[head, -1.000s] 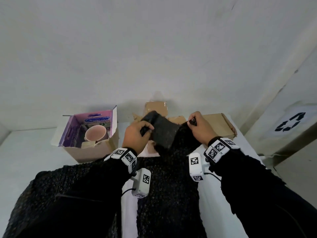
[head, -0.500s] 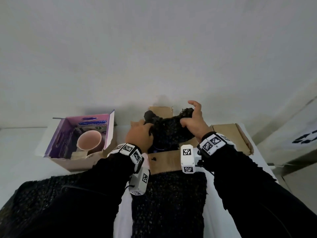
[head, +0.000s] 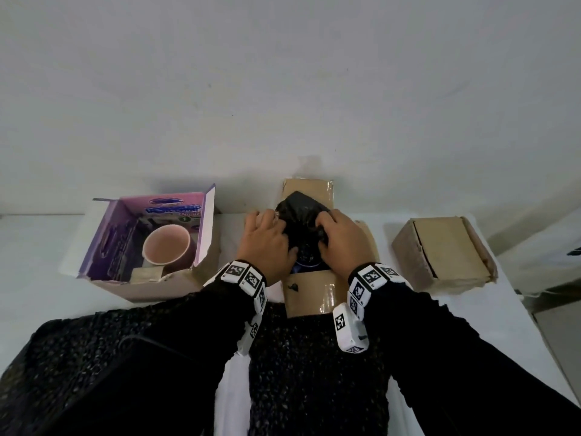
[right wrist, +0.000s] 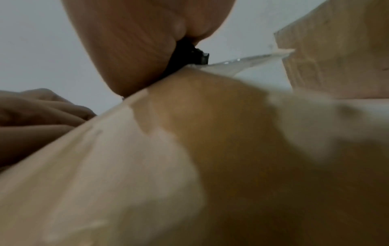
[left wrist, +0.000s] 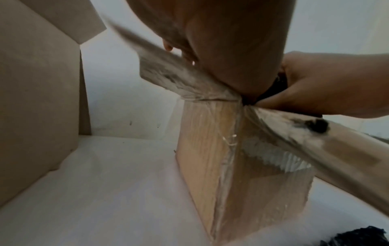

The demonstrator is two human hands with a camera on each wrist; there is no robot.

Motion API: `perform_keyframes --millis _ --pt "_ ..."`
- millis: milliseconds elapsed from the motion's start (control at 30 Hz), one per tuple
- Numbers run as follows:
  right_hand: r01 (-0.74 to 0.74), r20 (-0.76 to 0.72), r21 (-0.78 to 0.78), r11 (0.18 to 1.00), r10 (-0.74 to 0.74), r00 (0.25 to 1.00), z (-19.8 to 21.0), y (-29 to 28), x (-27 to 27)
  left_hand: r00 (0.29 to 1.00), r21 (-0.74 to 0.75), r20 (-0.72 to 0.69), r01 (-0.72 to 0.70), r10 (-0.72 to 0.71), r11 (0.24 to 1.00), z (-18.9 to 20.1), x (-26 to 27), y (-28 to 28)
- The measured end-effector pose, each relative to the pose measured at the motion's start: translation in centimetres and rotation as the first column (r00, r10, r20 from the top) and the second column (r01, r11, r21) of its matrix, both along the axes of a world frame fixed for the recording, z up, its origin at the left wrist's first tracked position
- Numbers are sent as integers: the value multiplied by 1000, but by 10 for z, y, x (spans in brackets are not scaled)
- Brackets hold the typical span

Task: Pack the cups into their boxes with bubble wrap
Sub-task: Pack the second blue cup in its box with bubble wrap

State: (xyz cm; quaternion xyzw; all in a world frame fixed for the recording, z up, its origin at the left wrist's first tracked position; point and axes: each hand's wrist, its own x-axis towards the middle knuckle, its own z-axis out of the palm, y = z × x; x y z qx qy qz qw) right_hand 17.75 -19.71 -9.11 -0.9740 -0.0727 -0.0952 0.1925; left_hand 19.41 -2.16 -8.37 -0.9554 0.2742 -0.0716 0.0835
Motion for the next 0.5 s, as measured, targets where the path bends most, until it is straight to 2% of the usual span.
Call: perform_keyframes --millis 133,167,267,367,433,500 --pt "-57 -80 -283 958 36 996 2 9 3 1000 -30 -10 3 -3 1000 -9 -2 0" --pt "-53 -90 -305 951 26 996 3 11 3 1000 -49 -3 -3 2 999 -11 -3 1" --pt "-53 -101 -295 954 24 995 3 13 2 999 -129 47 -5 11 992 -13 -3 4" --pt "-83 -173 -302 950 31 984 5 13 9 993 -205 108 67 -46 976 -13 -2 8" --pt "-76 -220 -287 955 12 975 6 10 16 989 -217 114 114 -90 970 -13 -2 12" --pt "-65 -205 -310 948 0 979 4 5 20 988 -201 87 142 -126 969 -14 -2 15"
